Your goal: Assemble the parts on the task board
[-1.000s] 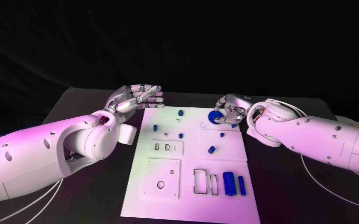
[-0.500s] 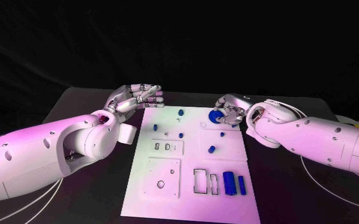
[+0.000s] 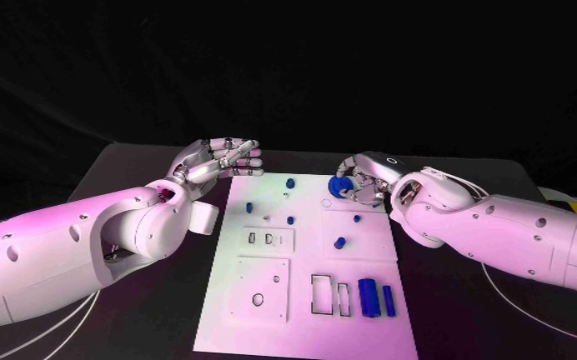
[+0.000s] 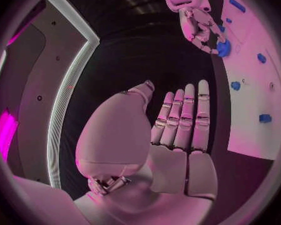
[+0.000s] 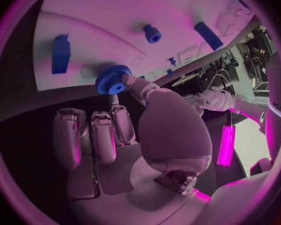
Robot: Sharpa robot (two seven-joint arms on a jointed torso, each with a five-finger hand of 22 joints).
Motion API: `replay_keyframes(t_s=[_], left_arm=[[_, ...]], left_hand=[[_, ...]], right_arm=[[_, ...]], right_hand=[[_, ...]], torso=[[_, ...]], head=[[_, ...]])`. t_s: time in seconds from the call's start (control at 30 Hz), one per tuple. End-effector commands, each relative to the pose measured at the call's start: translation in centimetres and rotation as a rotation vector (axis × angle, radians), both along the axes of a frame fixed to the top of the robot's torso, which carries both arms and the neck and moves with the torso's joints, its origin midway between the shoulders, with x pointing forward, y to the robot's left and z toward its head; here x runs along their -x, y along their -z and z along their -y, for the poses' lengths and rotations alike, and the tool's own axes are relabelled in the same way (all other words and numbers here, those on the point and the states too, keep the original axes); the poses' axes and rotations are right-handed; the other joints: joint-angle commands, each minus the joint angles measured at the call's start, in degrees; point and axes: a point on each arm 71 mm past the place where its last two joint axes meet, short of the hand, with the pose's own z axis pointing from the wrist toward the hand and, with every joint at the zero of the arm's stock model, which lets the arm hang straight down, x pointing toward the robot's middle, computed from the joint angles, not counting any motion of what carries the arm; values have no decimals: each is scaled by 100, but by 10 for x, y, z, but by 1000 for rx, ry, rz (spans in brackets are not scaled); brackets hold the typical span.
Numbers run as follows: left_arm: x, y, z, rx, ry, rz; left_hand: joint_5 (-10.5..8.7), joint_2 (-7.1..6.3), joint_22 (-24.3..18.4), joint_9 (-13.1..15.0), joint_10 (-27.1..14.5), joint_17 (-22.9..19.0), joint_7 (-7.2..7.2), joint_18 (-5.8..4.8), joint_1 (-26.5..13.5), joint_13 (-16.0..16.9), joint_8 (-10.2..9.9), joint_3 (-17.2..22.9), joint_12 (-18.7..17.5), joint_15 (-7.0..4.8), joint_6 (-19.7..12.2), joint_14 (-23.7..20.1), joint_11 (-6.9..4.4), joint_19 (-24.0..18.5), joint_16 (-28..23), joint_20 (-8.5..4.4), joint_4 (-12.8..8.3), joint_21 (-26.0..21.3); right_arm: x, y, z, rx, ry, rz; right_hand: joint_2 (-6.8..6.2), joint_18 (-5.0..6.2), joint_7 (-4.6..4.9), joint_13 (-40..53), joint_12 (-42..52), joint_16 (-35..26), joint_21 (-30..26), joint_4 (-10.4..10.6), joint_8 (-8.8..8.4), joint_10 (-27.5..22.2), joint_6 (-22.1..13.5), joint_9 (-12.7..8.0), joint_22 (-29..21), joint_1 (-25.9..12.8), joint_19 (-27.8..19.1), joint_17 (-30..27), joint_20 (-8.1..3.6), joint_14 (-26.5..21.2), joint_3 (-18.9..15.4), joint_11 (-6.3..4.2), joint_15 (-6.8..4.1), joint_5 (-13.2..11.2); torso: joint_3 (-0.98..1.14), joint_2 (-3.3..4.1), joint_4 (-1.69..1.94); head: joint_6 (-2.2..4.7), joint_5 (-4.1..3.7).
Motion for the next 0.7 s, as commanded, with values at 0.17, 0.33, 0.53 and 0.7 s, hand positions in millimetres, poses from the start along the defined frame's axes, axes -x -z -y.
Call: replay_keyframes(t_s=[0.17, 0.33, 0.53, 0.7], left_arm=[[0, -1, 2, 13, 22, 4], [0, -2, 3, 16, 23, 8], [0, -2, 2, 19, 20, 8], [0, -2, 3, 22, 22, 6]], left_hand=[[-25, 73, -5, -5, 31, 13, 137, 71, -4, -1, -38, 36, -25, 25, -25, -25, 11, 40, -32, -8, 8, 19], [-25, 73, -6, -5, 31, 14, 137, 71, -4, -1, -38, 38, -27, 25, -26, -25, 11, 40, -33, -8, 8, 19], [-24, 76, -6, -5, 32, 16, 136, 71, 0, -1, -38, 42, -29, 25, -26, -25, 11, 40, -34, -8, 6, 19], [-24, 76, -6, -5, 32, 16, 136, 71, 0, -1, -38, 42, -29, 25, -26, -25, 11, 40, -34, -8, 6, 19]], right_arm=[[15, -12, -29, 22, -91, 135], [20, -14, -52, 16, -125, 148], [20, -14, -80, 15, -154, 154], [18, -7, -96, 15, -162, 150]], right_hand=[[-21, -119, -179, 153, 28, 25, 58, 30, 190, 42, 250, 125, 847, -49, 111, 1367, -11, 566, -6, -6, -33, -16], [-26, -123, -182, 147, 22, 25, 68, 22, 185, 38, 245, 125, 861, -47, 121, 1370, -14, 567, 6, -10, -36, -2], [-28, -120, -179, 144, 17, 23, 61, 17, 168, 35, 226, 122, 853, -56, 115, 1362, -18, 565, 31, -10, -40, 25], [-26, -118, -176, 140, 12, 23, 56, 12, 159, 32, 216, 120, 847, -58, 111, 1359, -20, 564, 46, -9, -40, 40]], torso=[[-3, -1, -5], [-8, 4, 5], [-17, 3, 10], [-15, 16, 12]], head=[[31, -6], [47, -18], [91, -25], [102, -27]])
